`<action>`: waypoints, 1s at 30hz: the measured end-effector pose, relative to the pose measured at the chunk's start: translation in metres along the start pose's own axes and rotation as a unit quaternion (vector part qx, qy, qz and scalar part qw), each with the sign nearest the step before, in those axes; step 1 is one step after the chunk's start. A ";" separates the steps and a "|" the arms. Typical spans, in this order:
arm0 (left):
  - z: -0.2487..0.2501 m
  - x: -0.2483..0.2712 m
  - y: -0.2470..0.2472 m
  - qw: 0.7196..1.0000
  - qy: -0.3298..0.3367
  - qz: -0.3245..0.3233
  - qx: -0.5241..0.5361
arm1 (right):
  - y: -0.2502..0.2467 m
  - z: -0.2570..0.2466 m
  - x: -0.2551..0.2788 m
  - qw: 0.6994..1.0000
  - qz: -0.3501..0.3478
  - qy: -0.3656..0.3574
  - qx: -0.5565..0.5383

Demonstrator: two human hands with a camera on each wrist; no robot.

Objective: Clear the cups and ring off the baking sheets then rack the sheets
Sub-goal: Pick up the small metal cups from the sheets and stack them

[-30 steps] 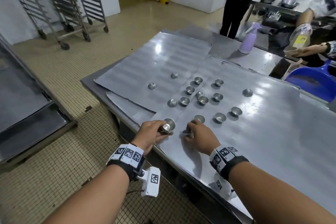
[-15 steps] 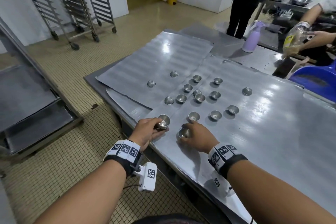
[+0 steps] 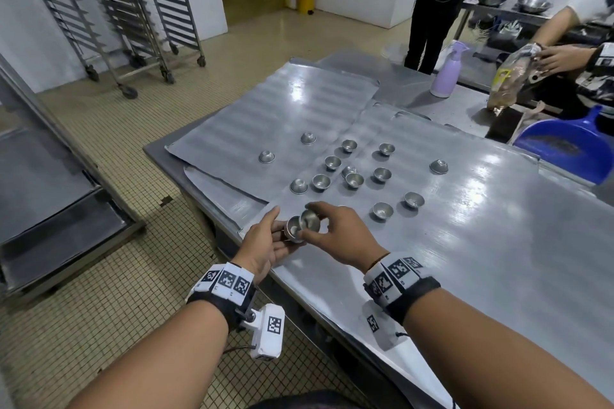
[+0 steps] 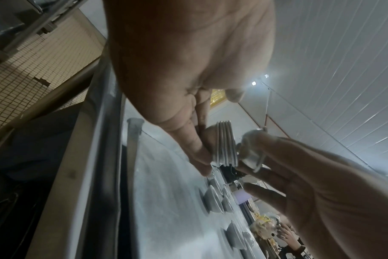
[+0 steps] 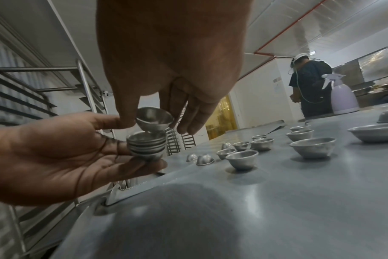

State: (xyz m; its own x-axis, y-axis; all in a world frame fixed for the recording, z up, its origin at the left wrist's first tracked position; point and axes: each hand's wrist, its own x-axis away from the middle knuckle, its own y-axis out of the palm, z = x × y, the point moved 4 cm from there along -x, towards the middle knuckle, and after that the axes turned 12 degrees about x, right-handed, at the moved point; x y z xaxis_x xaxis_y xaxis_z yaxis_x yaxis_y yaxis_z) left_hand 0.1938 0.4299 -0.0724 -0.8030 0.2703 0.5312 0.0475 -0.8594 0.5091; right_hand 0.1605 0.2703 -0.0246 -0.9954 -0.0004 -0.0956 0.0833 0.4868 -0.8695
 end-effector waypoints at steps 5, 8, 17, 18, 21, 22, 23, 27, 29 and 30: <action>-0.002 0.000 0.006 1.000 0.006 -0.015 -0.025 | 0.006 -0.005 0.003 0.999 -0.047 0.005 0.027; -0.001 0.002 0.008 0.999 0.014 -0.019 -0.035 | 0.005 -0.006 0.005 0.998 -0.051 0.008 0.028; 0.001 0.003 0.002 1.000 0.012 0.008 -0.011 | -0.010 0.053 -0.013 0.990 0.015 0.140 0.029; 0.002 0.003 0.001 1.000 0.011 0.013 -0.008 | -0.008 0.062 -0.015 0.988 -0.007 0.148 0.051; 0.003 -0.001 -0.001 1.000 0.016 0.015 -0.001 | -0.001 0.078 -0.021 0.978 -0.081 0.140 0.132; 0.004 0.000 -0.001 1.000 0.014 0.011 0.001 | 0.002 0.081 -0.022 0.976 -0.100 0.134 0.142; 0.005 0.000 -0.001 1.000 0.014 0.007 0.004 | 0.004 0.083 -0.023 0.974 -0.114 0.129 0.146; 0.007 -0.001 -0.001 1.000 0.011 -0.003 0.019 | 0.015 0.083 -0.027 0.971 -0.148 0.110 0.154; 0.009 -0.001 -0.001 1.000 0.007 -0.006 0.026 | 0.020 0.082 -0.029 0.967 -0.160 0.107 0.166; 0.009 -0.001 -0.001 1.000 0.004 -0.006 0.029 | 0.021 0.082 -0.030 0.966 -0.161 0.107 0.170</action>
State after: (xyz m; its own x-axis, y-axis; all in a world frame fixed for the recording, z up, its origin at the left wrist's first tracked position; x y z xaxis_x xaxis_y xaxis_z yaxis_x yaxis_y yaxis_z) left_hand 0.2004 0.4344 -0.0676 -0.8085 0.2771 0.5192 0.0711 -0.8297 0.5536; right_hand 0.1962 0.2086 -0.0799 -0.9561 0.0940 0.2777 -0.2586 0.1756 -0.9499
